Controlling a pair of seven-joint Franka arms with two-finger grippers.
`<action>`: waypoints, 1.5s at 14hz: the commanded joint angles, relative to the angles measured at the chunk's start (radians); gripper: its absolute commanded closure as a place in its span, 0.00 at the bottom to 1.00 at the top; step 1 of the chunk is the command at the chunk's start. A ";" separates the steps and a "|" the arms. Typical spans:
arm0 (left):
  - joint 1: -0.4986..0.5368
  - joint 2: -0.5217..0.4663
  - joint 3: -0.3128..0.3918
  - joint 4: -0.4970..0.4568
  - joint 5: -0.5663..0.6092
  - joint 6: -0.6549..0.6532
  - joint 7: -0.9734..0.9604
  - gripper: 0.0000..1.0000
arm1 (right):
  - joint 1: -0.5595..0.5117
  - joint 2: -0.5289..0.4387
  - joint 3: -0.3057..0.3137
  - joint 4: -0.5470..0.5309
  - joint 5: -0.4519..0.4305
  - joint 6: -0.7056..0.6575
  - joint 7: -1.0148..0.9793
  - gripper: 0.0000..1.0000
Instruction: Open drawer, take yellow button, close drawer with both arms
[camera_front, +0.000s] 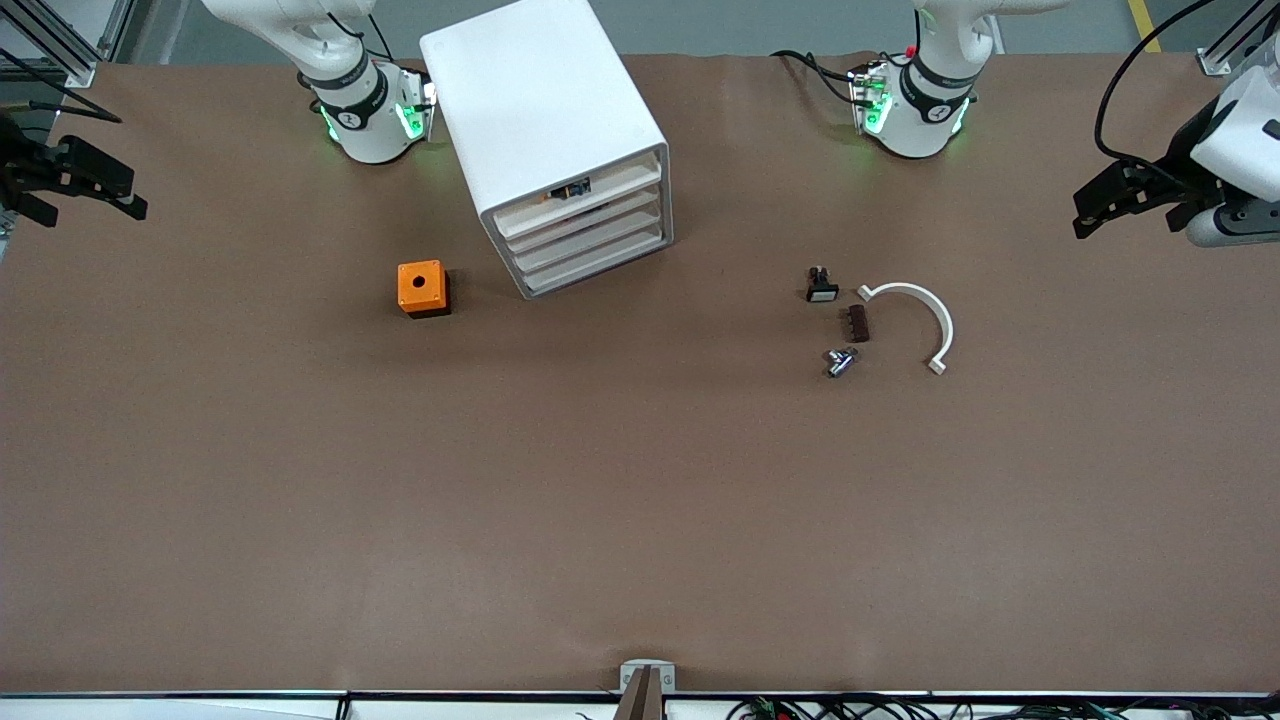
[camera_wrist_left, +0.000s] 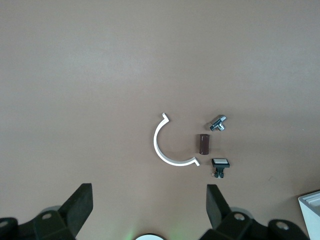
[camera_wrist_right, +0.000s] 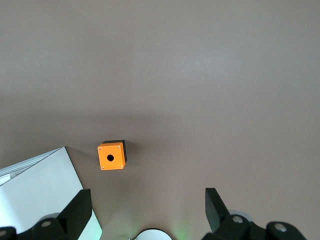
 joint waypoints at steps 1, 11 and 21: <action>0.006 0.012 -0.005 0.029 0.020 -0.023 0.016 0.00 | -0.002 -0.024 0.001 -0.019 0.013 -0.003 -0.006 0.00; -0.005 0.090 -0.012 0.032 0.009 -0.014 -0.005 0.00 | -0.002 -0.024 0.001 -0.019 0.013 -0.003 -0.006 0.00; -0.045 0.340 -0.148 0.031 -0.143 0.154 -0.635 0.00 | -0.002 -0.024 0.001 -0.019 0.013 -0.003 -0.006 0.00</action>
